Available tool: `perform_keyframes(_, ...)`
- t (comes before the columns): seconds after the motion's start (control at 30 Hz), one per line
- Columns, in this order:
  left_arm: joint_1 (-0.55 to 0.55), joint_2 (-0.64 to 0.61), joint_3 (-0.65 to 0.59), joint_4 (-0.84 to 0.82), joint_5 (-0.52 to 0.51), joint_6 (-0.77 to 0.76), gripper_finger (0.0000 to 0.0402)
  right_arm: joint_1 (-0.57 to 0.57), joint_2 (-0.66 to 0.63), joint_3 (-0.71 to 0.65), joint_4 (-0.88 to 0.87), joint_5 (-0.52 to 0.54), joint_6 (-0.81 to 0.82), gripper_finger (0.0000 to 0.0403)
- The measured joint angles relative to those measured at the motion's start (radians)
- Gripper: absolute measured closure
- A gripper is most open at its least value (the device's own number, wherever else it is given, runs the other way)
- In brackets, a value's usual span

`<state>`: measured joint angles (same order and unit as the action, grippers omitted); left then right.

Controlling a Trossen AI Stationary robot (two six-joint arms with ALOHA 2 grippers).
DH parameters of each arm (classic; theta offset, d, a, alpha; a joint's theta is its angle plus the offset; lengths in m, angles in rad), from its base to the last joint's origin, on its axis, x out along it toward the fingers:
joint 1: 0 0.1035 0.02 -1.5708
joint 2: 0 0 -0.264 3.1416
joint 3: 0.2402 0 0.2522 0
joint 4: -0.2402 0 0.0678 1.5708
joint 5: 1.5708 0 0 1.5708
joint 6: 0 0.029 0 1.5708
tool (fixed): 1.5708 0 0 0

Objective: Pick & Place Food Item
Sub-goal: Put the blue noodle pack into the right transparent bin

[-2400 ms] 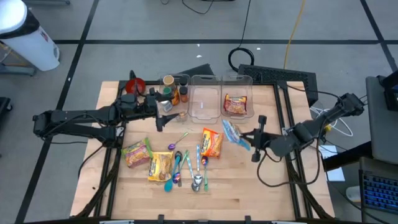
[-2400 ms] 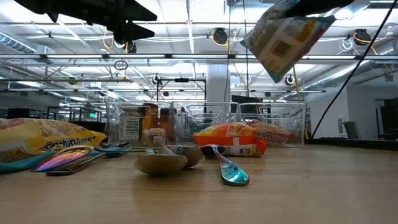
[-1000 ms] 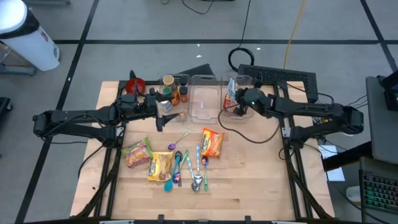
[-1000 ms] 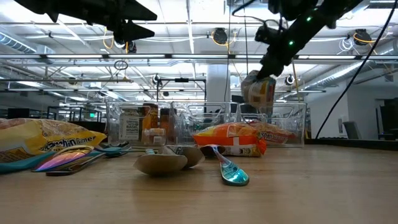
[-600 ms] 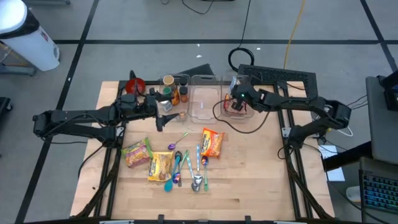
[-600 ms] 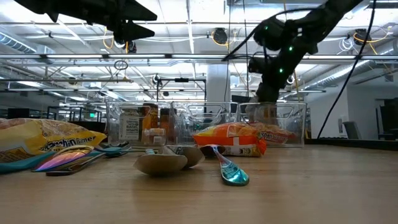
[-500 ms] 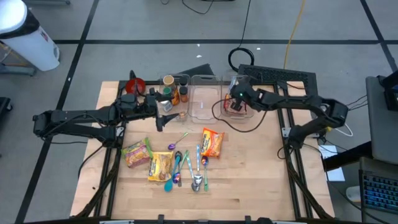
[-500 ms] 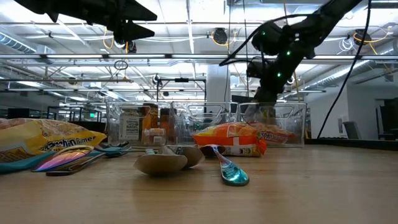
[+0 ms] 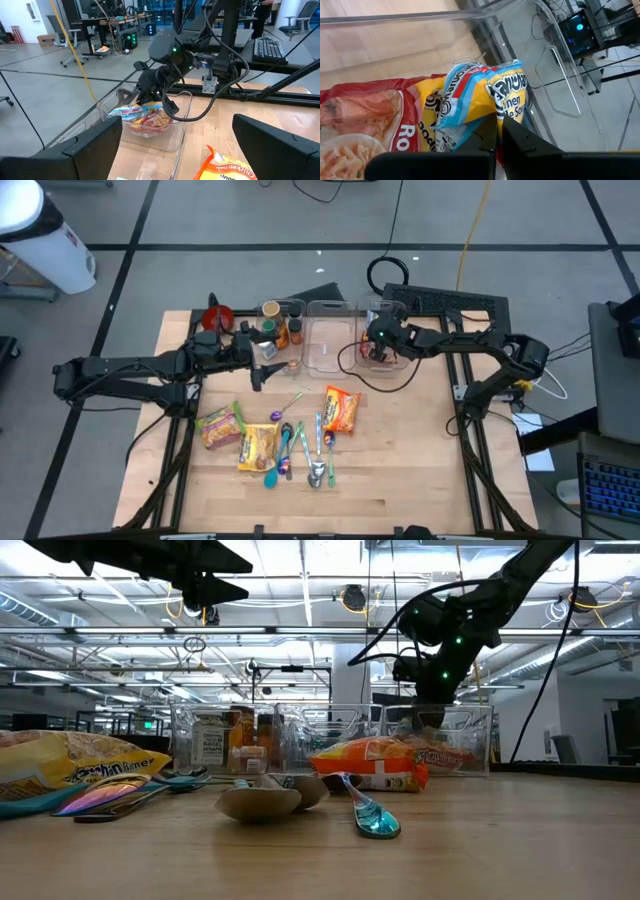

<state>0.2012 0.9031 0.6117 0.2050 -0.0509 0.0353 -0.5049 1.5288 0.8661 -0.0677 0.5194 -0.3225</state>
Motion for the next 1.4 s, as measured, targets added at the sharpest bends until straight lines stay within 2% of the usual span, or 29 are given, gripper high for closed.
perform_keyframes(0.27,0.000,0.000,0.000,0.000,0.000,0.000,0.0014,0.010,-0.005,0.000,0.034,0.002,-0.001,0.0383)
perform_keyframes(0.5,0.000,0.000,0.000,0.001,0.000,0.008,0.0014,0.055,-0.077,0.000,0.095,-0.001,0.010,0.0326)
perform_keyframes(0.6,0.000,0.000,0.000,0.001,0.000,0.008,0.0014,0.062,-0.114,0.000,0.107,0.001,0.052,0.0292)
perform_keyframes(0.7,0.000,0.000,0.000,0.000,0.000,0.007,0.0014,0.061,-0.140,0.000,0.102,0.002,0.163,0.0266)
perform_keyframes(0.83,0.000,0.000,0.000,0.000,0.000,0.003,0.0014,0.036,-0.151,0.000,0.099,-0.034,0.240,0.0252)
perform_keyframes(1.0,0.000,0.000,0.000,0.000,0.000,-0.012,0.0014,-0.051,-0.129,0.000,0.076,-0.177,0.336,0.0266)
perform_keyframes(1.2,0.000,0.000,0.000,0.000,0.000,-0.010,0.0014,-0.092,-0.082,0.000,0.053,-0.193,0.364,0.0312)
perform_keyframes(1.4,0.000,0.000,0.000,0.000,0.000,-0.008,0.0014,-0.091,-0.018,0.000,0.043,-0.290,0.365,0.0364)
